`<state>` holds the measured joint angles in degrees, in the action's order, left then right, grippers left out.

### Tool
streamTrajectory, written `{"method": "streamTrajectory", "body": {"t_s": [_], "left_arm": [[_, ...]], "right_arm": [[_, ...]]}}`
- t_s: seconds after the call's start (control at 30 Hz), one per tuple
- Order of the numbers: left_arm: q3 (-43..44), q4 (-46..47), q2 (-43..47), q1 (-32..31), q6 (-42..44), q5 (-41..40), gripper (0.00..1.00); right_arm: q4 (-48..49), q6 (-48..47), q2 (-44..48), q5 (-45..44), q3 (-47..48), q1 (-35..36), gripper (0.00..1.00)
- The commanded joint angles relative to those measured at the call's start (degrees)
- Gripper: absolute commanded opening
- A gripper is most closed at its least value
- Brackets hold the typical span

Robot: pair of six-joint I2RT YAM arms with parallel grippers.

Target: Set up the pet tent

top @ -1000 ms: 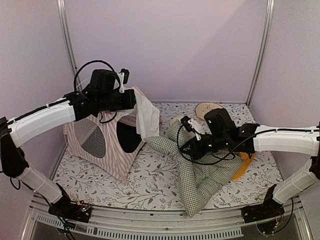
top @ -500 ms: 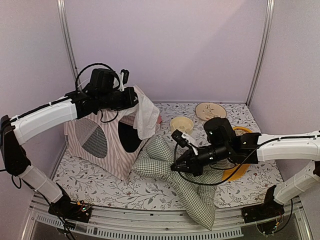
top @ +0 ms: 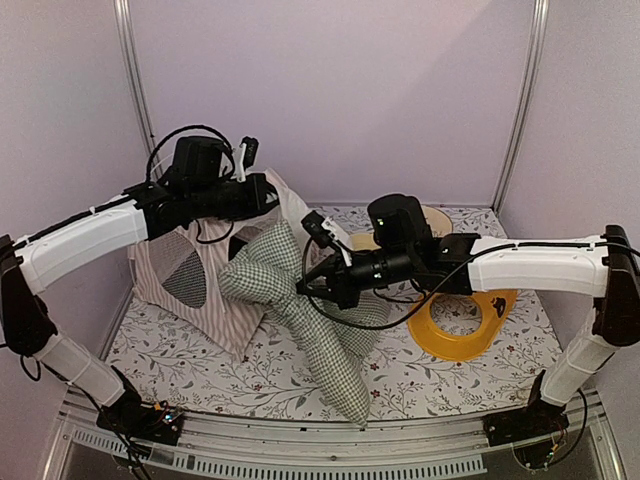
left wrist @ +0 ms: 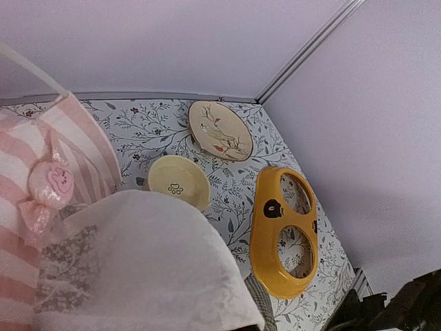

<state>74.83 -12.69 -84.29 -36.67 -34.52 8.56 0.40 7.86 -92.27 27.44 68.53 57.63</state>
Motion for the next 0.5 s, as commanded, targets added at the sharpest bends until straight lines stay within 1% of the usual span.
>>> {"method": "streamTrajectory", "body": {"t_s": [0.0,0.1,0.23,0.33,0.47], "left_arm": [[-0.4,2.0,2.6,0.6,1.3,3.0,0.00],[-0.3,1.5,3.4,0.5,1.5,3.9,0.00],[-0.3,1.4,4.2,0.5,1.7,5.1,0.00],[0.1,1.2,4.5,0.3,1.3,6.1,0.00],[1.6,1.2,4.5,-0.8,1.3,7.1,0.00]], "right_arm": [[3.8,1.5,-2.8,-4.7,2.6,-3.5,0.00],[4.3,3.0,-2.8,-9.1,2.8,-4.2,0.00],[2.5,4.4,-4.6,-14.4,5.0,-4.2,0.00],[0.5,4.8,-6.8,-15.5,7.3,-4.1,0.00],[2.3,4.8,-8.2,-15.4,7.9,-2.5,0.00]]}}
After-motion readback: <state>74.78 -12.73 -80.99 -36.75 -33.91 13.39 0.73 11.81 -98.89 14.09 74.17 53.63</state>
